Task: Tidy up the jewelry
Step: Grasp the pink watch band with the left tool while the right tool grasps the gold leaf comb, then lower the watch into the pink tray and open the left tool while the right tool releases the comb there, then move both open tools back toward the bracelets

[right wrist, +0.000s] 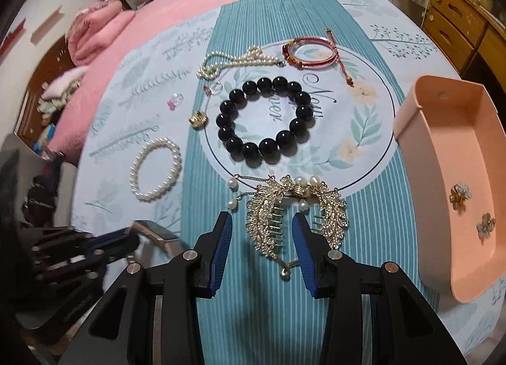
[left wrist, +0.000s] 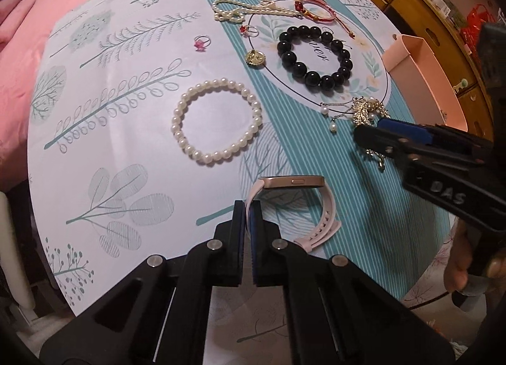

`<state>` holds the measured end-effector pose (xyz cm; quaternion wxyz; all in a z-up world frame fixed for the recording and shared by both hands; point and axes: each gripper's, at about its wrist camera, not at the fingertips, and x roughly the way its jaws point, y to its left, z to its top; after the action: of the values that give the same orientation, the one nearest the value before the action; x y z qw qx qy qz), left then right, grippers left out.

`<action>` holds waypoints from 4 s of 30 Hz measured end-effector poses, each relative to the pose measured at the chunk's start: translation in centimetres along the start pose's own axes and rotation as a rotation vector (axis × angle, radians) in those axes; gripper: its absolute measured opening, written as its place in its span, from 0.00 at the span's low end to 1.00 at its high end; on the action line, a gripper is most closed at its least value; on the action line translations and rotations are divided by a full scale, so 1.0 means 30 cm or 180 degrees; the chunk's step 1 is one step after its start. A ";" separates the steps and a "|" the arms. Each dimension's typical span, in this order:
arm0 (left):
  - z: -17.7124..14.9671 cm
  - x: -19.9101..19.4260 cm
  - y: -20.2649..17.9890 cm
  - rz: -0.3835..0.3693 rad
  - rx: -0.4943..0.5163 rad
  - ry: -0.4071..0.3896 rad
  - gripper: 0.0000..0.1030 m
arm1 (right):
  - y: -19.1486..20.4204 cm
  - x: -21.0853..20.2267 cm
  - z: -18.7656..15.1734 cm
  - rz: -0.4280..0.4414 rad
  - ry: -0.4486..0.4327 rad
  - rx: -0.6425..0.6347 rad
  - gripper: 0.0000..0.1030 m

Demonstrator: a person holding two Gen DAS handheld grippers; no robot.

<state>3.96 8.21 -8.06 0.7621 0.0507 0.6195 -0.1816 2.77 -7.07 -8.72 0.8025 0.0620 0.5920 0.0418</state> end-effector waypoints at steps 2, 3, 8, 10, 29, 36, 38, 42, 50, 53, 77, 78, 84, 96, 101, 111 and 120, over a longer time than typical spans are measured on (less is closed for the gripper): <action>-0.008 -0.012 0.013 -0.0004 -0.0022 -0.0005 0.01 | 0.008 0.023 -0.002 -0.0023 0.0035 -0.0024 0.39; -0.008 -0.012 0.014 -0.0002 -0.0028 -0.0006 0.01 | 0.012 0.032 -0.004 -0.0049 0.0027 -0.0043 0.39; -0.012 -0.013 0.020 0.0000 -0.0059 -0.0004 0.01 | 0.053 0.050 -0.005 -0.0271 -0.0071 -0.0279 0.39; -0.014 -0.016 0.019 0.0005 -0.0059 -0.0006 0.01 | 0.071 0.055 -0.009 -0.0421 -0.0112 -0.0380 0.32; 0.081 -0.148 -0.123 0.0013 0.0202 -0.0170 0.01 | 0.022 -0.282 -0.068 -0.0032 -0.0393 -0.0203 0.24; 0.210 -0.206 -0.324 -0.0114 0.0423 -0.0341 0.01 | -0.162 -0.476 -0.065 -0.0176 -0.0617 -0.0027 0.24; 0.249 -0.208 -0.389 -0.0153 0.0474 -0.0387 0.01 | -0.227 -0.509 -0.068 -0.0194 -0.0659 0.0056 0.24; 0.313 -0.194 -0.508 -0.0213 0.0577 -0.0429 0.01 | -0.370 -0.536 -0.085 -0.0183 -0.0688 0.0242 0.24; 0.421 -0.117 -0.714 -0.0275 0.0709 -0.0413 0.01 | -0.619 -0.508 -0.155 0.0015 -0.0586 0.0647 0.24; 0.453 -0.081 -0.761 -0.0278 0.0715 -0.0390 0.01 | -0.674 -0.498 -0.168 0.0076 -0.0565 0.0680 0.24; 0.559 0.115 -0.811 -0.0313 0.0511 -0.0167 0.36 | -0.729 -0.328 -0.094 0.0360 -0.0232 0.0514 0.24; 0.555 0.101 -0.799 -0.0316 0.0475 -0.0199 0.37 | -0.724 -0.317 -0.093 0.0362 -0.0207 0.0500 0.24; 0.516 0.022 -0.691 -0.0303 0.0239 -0.0309 0.37 | -0.708 -0.256 -0.078 0.0401 -0.0087 0.0474 0.24; 0.401 -0.002 -0.465 -0.0222 -0.0135 -0.0207 0.37 | -0.650 -0.150 -0.017 0.0316 0.0073 0.0327 0.25; 0.352 -0.026 -0.420 -0.0176 -0.0133 -0.0193 0.37 | -0.641 -0.131 -0.006 0.0237 0.0128 0.0352 0.41; 0.247 -0.087 -0.316 -0.0102 -0.0088 -0.0187 0.37 | -0.591 -0.275 -0.056 0.0115 -0.0039 0.0358 0.43; 0.143 -0.125 -0.248 -0.0098 0.0008 -0.0178 0.37 | -0.502 -0.372 -0.160 0.0035 -0.0091 0.0333 0.43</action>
<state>4.79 0.80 -2.37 0.7761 0.0370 0.5984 -0.1954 -5.21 -23.30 -1.82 0.8063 0.1077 0.5815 0.0144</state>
